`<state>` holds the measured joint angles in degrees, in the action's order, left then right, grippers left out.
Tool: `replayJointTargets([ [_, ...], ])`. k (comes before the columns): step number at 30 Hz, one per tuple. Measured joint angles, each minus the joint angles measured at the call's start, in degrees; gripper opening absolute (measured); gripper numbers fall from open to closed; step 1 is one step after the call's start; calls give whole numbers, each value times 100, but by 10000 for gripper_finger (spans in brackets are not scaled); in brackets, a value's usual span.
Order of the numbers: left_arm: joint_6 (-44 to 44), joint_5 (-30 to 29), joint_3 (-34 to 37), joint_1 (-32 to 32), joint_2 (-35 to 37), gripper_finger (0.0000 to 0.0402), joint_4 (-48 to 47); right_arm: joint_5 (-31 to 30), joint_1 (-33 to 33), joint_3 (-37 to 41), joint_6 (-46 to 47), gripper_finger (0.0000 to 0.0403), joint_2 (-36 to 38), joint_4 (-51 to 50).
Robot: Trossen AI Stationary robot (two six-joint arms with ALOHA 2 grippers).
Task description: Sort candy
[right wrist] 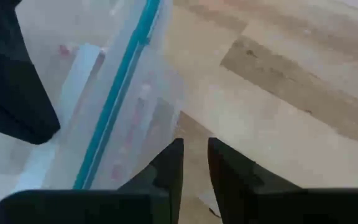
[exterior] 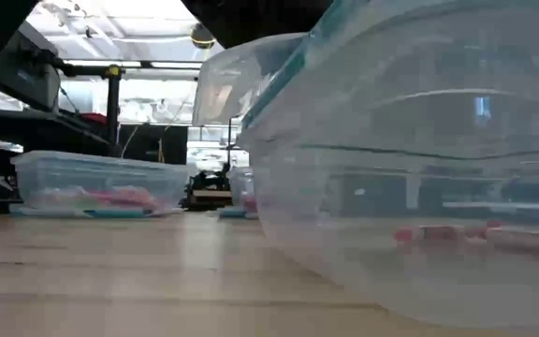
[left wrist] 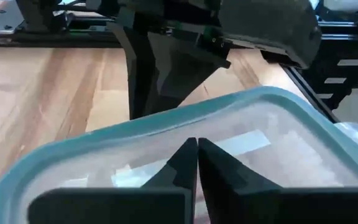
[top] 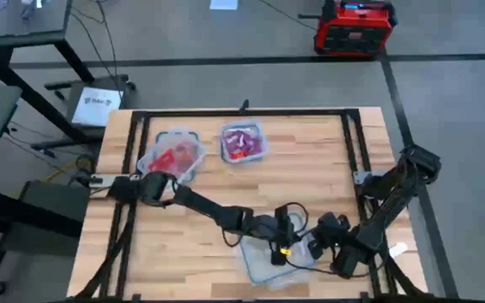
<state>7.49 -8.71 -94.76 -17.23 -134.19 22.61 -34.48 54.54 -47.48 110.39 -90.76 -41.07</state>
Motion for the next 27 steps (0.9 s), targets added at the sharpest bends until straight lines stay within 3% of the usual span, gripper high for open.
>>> replayJointTargets([
  [6, -50, 5, 1, -14, 0, 0, -27, 9, -102, 0, -47, 63, -76, 153],
  [19, -68, 82, 101, -43, -247, 0, 214, -53, -493, 25, -1259, 60, -304, 1467],
  [27, -170, 136, 100, -18, -323, 0, 142, -33, -758, 24, -2272, 5, -304, 2217],
])
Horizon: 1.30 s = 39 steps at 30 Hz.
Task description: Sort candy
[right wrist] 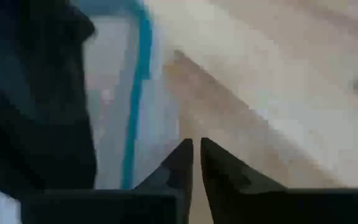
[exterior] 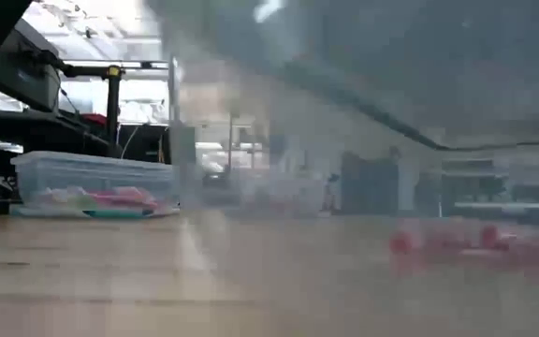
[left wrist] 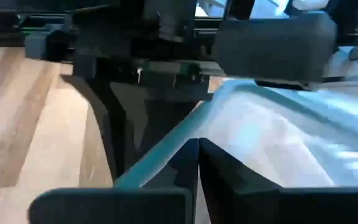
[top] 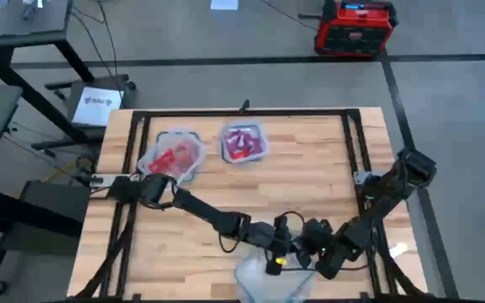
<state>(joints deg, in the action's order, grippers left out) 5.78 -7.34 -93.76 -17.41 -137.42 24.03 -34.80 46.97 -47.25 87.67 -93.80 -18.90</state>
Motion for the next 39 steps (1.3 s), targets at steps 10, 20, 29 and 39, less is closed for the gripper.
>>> replayJointTargets([
  [10, -496, -313, -30, 130, 121, 0, -70, 159, 87, -50, 519, 20, 588, -1849],
  [20, -803, -45, 14, -20, 1006, 0, -1255, -99, 301, -52, -418, 57, 1981, -2297],
  [29, 143, -441, -6, -513, 2347, 0, -3542, -329, 130, -47, -2409, 173, 1675, -210],
  [39, 1094, -1011, 813, -1238, 2550, 0, -3639, 22, -300, -41, -3316, 155, 376, 901],
])
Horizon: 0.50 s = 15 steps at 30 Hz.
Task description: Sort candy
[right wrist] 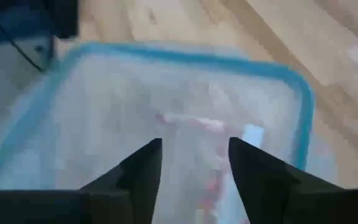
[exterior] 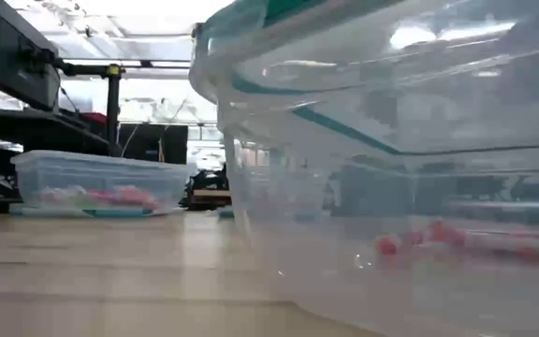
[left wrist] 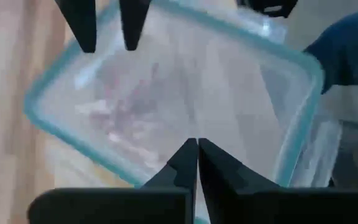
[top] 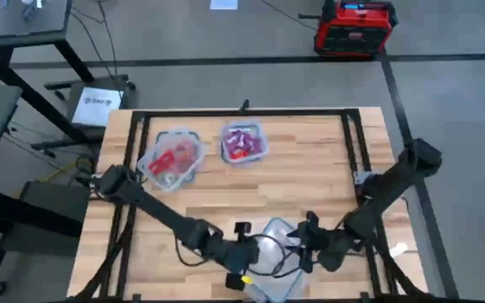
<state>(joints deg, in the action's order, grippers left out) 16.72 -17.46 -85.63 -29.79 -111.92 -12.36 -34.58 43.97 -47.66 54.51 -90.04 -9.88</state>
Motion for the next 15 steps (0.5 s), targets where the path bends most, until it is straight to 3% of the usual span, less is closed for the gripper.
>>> replayJointTargets([
  [4, 225, -84, 383, 64, 1, 0, 569, -147, -123, -29, -201, 115, -296, -29],
  [7, 291, -82, 434, 116, 4, 0, 534, -184, -284, -50, 440, 64, -353, -659],
  [10, 187, -81, 438, 174, 5, 0, 534, -697, -374, -44, 1226, 12, -304, -1662],
  [15, 61, -83, 438, 278, 9, 0, 430, -930, -399, -4, 2133, 7, -69, -2791],
])
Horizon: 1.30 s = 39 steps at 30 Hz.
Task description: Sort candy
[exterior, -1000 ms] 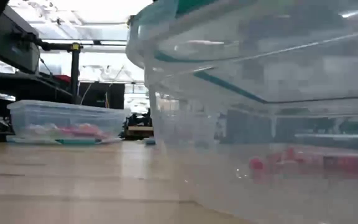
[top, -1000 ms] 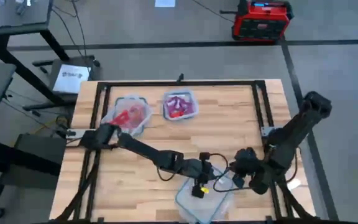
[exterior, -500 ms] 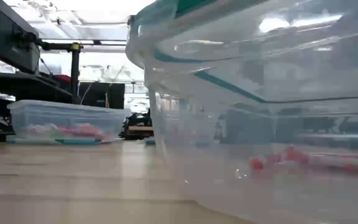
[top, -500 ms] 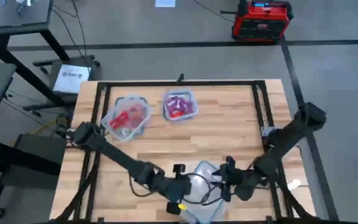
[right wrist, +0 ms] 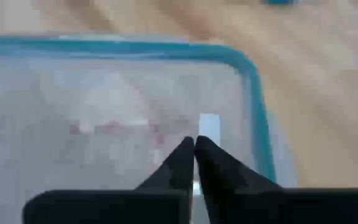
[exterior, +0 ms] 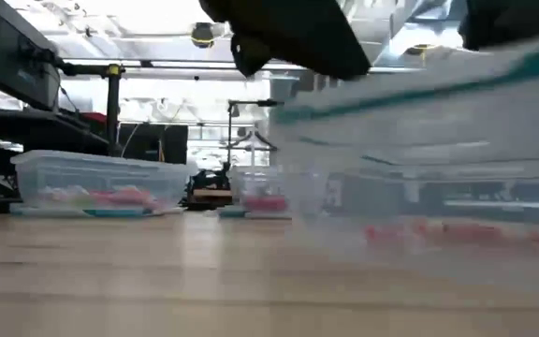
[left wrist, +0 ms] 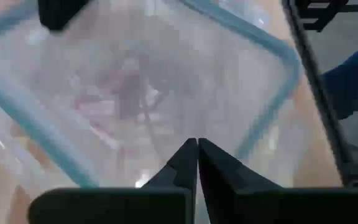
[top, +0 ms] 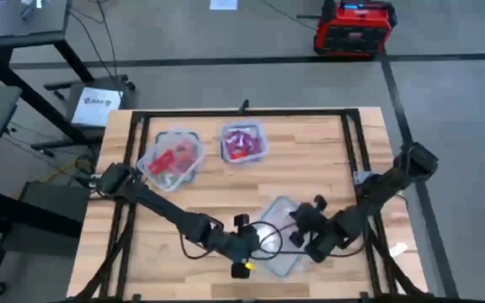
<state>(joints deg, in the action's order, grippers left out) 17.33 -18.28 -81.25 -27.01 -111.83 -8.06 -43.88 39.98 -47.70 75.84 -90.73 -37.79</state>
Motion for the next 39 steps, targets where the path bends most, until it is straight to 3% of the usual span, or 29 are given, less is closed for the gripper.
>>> replayJointTargets([
  [5, -151, 219, -2, 16, 4, 0, -167, 53, -46, 1, 184, 1, 70, -228],
  [10, 410, 437, -2, -172, 26, 0, -578, 27, -255, 4, 52, 1, -23, 42],
  [16, 1012, 447, -13, -295, -230, 0, 169, 51, -510, 8, -798, 0, -41, 895],
  [22, 1412, 438, -18, -232, -856, 0, 898, 293, -648, 10, -848, 0, -38, 1087],
  [29, 1490, -405, -22, -188, -1000, 0, 1108, 237, -627, 10, -843, 0, -240, 1330],
  [33, 1556, -575, -11, -104, -1008, 0, 1221, 82, -638, -1, -948, 0, -578, 1814],
  [39, 1577, -1203, -7, -60, -1016, 0, 1056, -624, -675, 22, -1224, 0, -885, 2477],
])
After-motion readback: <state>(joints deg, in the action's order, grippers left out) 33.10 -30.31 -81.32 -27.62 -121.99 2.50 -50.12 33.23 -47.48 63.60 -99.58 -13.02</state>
